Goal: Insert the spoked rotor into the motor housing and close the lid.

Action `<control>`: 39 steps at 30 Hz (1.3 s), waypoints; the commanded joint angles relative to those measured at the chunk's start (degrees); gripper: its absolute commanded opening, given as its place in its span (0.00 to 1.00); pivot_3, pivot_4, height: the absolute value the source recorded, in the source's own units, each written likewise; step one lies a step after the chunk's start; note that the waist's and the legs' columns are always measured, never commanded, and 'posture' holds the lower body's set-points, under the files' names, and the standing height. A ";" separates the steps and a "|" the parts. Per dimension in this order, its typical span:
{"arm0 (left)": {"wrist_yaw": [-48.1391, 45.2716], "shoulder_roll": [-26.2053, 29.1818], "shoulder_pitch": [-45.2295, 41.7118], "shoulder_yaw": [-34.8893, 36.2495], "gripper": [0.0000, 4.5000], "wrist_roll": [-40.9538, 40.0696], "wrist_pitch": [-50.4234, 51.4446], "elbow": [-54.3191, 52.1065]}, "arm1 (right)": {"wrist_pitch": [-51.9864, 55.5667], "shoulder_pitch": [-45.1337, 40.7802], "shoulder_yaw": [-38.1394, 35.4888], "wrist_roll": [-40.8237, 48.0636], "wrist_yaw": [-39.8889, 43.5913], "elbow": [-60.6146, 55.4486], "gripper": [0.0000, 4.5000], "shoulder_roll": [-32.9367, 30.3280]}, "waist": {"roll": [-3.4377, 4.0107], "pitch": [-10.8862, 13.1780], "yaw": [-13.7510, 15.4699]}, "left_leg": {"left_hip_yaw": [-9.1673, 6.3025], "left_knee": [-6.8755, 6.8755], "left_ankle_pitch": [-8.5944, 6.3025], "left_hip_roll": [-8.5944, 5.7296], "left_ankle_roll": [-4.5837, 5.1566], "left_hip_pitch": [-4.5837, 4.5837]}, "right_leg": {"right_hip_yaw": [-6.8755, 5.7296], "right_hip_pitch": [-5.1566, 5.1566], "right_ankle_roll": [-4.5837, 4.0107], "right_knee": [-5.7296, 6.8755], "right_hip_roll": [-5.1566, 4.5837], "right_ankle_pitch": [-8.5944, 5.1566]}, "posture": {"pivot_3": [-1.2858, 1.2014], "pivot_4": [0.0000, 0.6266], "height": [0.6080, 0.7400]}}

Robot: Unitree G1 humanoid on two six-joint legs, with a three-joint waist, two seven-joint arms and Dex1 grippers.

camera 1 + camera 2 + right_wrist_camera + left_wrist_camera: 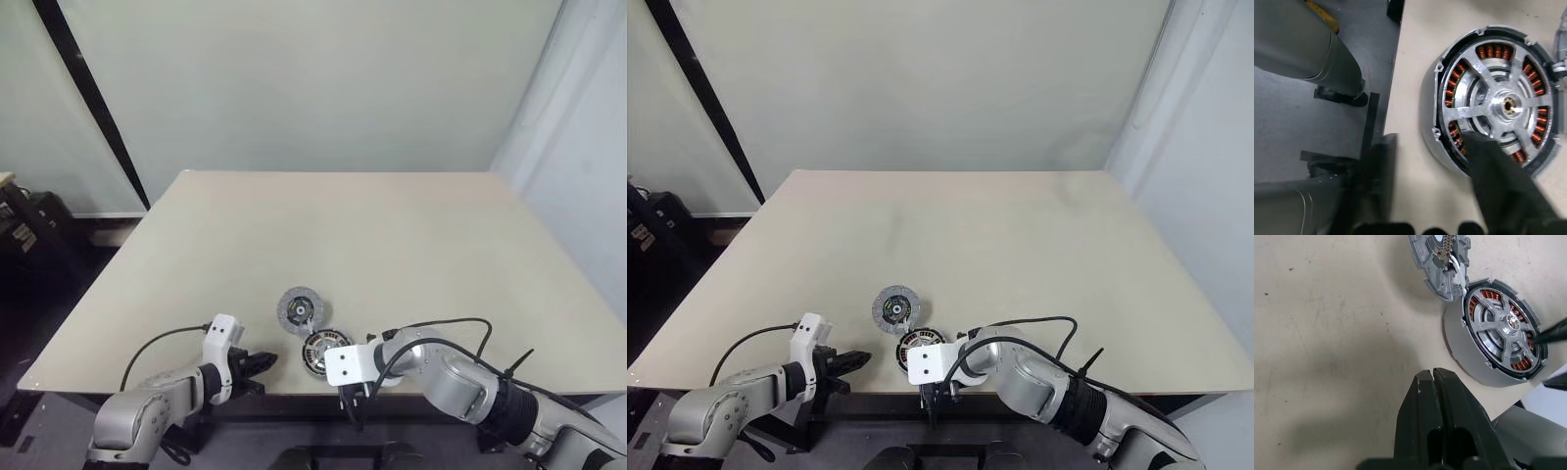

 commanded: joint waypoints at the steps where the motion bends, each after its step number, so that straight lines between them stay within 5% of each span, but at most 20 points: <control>1: -0.54 0.14 -0.20 0.34 0.00 -0.10 -0.94 -1.49 | -0.24 -0.17 -1.80 -1.21 -0.42 -0.15 0.23 0.70 | 0.00 0.00 0.01 | 0.00 0.02 0.00 0.00 0.00 0.00 | 0.00 0.01 0.00 0.00 0.00 0.00 | 0.52 0.00 1.00; 4: -0.56 0.15 -0.12 0.41 0.00 -0.06 -0.94 -1.56 | 0.91 0.55 -2.90 -0.54 -0.59 -0.38 0.03 1.72 | -0.02 -0.02 0.02 | -0.02 0.04 0.00 0.01 0.00 0.04 | -0.02 0.05 0.00 0.02 0.01 0.00 | 0.52 0.00 1.00; 13: -0.34 -0.06 -0.76 0.08 0.00 0.26 -0.88 -1.04 | 12.30 3.85 -11.44 2.65 -7.56 -0.86 0.00 12.49 | -0.07 -0.04 -0.02 | -0.01 0.18 0.00 0.03 -0.01 0.05 | 0.01 -0.02 -0.01 0.33 0.05 0.00 | 0.52 0.00 1.00; 21: -0.15 -0.69 -1.04 -0.18 0.00 0.62 -1.00 -0.96 | 12.71 2.80 -11.74 2.16 -14.01 2.68 0.00 16.04 | -0.04 -0.03 -0.03 | 0.00 0.37 -0.09 0.00 -0.27 0.07 | 0.03 -0.11 -0.03 0.63 0.02 -0.01 | 0.52 0.00 1.00; 24: -0.11 -0.81 -0.96 -0.06 0.00 0.73 -1.08 -1.03 | 11.50 1.55 -9.78 2.03 -12.24 1.31 0.13 14.20 | -0.04 -0.03 -0.03 | -0.02 0.37 -0.05 -0.01 -0.20 0.05 | 0.02 -0.12 -0.02 0.63 0.02 -0.01 | 0.52 0.00 1.00; 35: -0.39 -0.82 -1.11 0.08 0.00 1.07 -1.41 -0.75 | 6.24 -5.17 -3.89 1.03 -1.68 -3.53 0.99 2.13 | -0.03 -0.02 -0.03 | -0.04 0.36 0.02 -0.01 -0.08 0.03 | -0.01 -0.15 -0.02 0.62 0.01 -0.02 | 0.52 0.00 1.00; 39: -0.41 -0.89 -1.40 -0.18 0.00 1.19 -1.42 -0.63 | 4.29 -7.22 -1.71 0.00 2.03 -3.11 0.99 -1.09 | -0.03 -0.02 -0.03 | -0.03 0.36 0.02 -0.01 -0.08 0.01 | 0.00 -0.15 -0.02 0.61 0.00 -0.02 | 0.52 0.00 1.00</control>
